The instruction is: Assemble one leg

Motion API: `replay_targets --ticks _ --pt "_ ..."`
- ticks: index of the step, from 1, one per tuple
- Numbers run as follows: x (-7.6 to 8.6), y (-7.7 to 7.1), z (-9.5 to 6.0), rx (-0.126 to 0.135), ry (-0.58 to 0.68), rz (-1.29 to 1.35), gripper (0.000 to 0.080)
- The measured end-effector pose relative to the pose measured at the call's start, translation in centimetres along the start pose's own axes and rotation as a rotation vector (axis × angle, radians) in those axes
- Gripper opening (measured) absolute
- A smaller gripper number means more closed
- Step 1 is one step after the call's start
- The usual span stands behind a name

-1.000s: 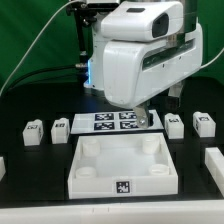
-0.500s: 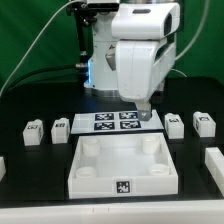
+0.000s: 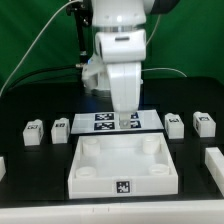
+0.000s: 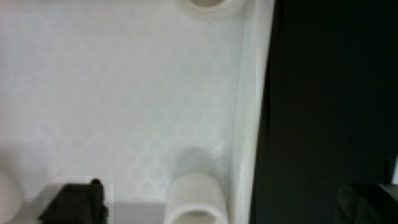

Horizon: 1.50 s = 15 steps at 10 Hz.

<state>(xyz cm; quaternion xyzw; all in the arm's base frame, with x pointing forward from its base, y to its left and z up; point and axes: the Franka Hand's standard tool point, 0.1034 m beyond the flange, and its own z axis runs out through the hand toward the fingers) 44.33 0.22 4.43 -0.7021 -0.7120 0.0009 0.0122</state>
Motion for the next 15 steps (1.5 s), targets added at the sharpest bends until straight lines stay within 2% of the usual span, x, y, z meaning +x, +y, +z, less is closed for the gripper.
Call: replay_targets --ticks 3,4,5,6,8,9,10,11,15 --pt "-0.3 -0.3 2.7 0.022 0.013 0.018 0.0649" --pt "-0.5 -0.6 3.1 0.031 0.015 0.023 0.0649" --pt "-0.5 -0.5 3.1 0.03 0.014 0.024 0.0604" --pt "-0.5 -0.6 3.1 0.031 0.015 0.024 0.0604" --pt "-0.5 -0.6 3.1 0.032 0.015 0.025 0.0331" --pt "-0.5 -0.6 3.1 0.032 0.015 0.025 0.0331" --pt "-0.5 -0.6 3.1 0.033 0.015 0.025 0.0133" --pt "-0.5 -0.5 3.1 0.029 0.015 0.025 0.0058" --pt "-0.5 -0.5 3.1 0.029 0.015 0.025 0.0058"
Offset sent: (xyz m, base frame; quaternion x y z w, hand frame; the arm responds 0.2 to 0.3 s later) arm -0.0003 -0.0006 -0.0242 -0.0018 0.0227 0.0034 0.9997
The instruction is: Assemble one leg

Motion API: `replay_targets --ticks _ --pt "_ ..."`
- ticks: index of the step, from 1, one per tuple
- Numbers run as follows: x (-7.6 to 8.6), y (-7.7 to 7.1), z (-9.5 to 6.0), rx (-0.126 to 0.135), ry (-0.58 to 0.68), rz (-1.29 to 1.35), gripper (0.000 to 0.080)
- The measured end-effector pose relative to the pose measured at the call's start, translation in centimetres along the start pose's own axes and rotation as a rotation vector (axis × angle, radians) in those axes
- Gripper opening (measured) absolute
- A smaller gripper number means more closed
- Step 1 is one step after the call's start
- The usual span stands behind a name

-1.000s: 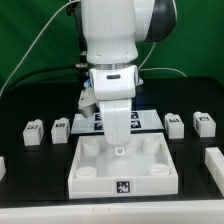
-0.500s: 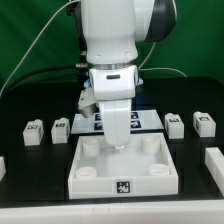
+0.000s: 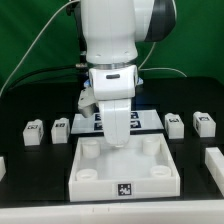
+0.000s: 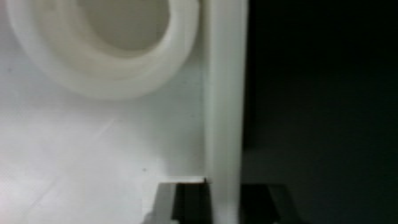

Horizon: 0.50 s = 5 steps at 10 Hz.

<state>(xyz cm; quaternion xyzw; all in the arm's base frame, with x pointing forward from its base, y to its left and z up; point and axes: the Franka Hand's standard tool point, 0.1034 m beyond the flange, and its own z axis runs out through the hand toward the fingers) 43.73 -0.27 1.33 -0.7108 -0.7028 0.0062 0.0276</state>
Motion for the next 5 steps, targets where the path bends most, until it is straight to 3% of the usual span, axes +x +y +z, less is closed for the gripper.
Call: replay_targets --ticks 4,5 --pt "0.3 0.2 0.0 -0.002 0.001 0.004 0.0059" --pt "1.2 1.3 0.0 -0.014 0.007 0.0 0.0059"
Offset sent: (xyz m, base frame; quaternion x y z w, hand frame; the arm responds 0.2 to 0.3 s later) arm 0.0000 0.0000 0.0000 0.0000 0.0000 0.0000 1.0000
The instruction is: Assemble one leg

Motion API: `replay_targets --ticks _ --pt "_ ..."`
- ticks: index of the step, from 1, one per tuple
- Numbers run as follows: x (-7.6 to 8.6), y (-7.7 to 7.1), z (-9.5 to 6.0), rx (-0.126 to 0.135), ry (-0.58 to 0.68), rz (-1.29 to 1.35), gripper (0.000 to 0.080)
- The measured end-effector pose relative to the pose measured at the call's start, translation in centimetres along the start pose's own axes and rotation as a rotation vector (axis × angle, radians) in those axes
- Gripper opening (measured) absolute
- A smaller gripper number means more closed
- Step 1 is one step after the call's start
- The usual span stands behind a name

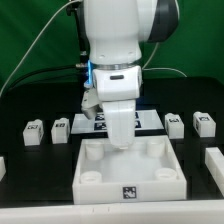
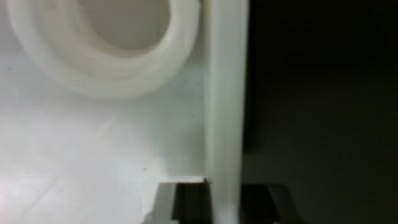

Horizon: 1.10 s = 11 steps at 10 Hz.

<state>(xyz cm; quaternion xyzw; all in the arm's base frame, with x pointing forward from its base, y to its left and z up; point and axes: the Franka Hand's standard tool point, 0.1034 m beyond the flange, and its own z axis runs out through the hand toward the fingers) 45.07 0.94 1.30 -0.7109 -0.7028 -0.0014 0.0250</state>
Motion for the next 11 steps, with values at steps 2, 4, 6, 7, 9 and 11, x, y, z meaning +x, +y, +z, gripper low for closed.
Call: replay_targets --ticks 2,4,6,7,9,11 --pt "2.4 1.8 0.0 -0.025 0.016 -0.002 0.0059" --pt "3.9 3.5 0.0 -0.045 0.03 -0.02 0.0059" --pt "4.7 3.7 0.0 -0.05 0.037 -0.025 0.0059" --pt "4.8 3.8 0.0 -0.051 0.039 -0.018 0.0059" --pt "5.1 3.8 0.0 -0.051 0.041 0.0 0.0059" --pt "5.1 3.7 0.0 -0.05 0.04 0.002 0.0059"
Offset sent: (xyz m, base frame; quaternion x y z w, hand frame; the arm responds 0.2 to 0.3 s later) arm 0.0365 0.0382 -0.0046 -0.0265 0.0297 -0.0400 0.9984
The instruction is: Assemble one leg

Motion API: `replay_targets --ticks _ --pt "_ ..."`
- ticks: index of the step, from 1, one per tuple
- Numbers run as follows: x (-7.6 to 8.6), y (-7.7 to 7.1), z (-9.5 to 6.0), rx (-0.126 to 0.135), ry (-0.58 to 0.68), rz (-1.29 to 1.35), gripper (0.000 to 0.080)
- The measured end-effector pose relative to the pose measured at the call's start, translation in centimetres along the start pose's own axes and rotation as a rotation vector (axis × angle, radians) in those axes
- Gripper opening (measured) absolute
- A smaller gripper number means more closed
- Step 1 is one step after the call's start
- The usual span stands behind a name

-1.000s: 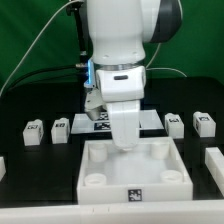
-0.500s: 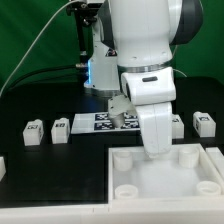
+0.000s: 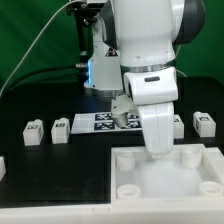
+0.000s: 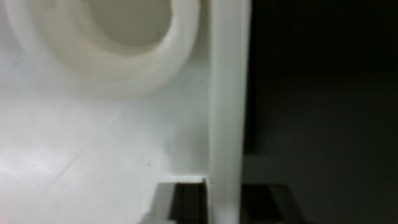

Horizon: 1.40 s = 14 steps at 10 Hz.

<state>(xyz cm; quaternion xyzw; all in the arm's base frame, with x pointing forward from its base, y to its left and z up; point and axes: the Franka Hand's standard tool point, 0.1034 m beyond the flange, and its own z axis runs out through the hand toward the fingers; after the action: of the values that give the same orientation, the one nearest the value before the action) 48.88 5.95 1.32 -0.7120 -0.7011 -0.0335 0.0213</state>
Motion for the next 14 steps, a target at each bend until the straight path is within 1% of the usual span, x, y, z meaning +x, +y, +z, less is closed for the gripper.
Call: replay_targets --ticks 2,3,4,5,11,12,13,14 --pt "-0.1 0.0 0.0 0.0 0.0 0.002 0.0397" --pt "-0.1 0.0 0.0 0.0 0.0 0.002 0.0397" --pt "-0.1 0.0 0.0 0.001 0.0 0.003 0.0573" --pt "-0.1 0.0 0.0 0.001 0.0 0.003 0.0638" --pt "-0.3 0.0 0.0 0.0 -0.001 0.006 0.0648" --pt "-0.3 0.0 -0.9 -0.009 -0.004 0.063 0.0648" --pt "0.3 -0.3 -2.3 -0.019 -0.01 0.148 0.0648" --pt "1.4 -0.8 -3.4 -0.027 -0.013 0.234 0.0648"
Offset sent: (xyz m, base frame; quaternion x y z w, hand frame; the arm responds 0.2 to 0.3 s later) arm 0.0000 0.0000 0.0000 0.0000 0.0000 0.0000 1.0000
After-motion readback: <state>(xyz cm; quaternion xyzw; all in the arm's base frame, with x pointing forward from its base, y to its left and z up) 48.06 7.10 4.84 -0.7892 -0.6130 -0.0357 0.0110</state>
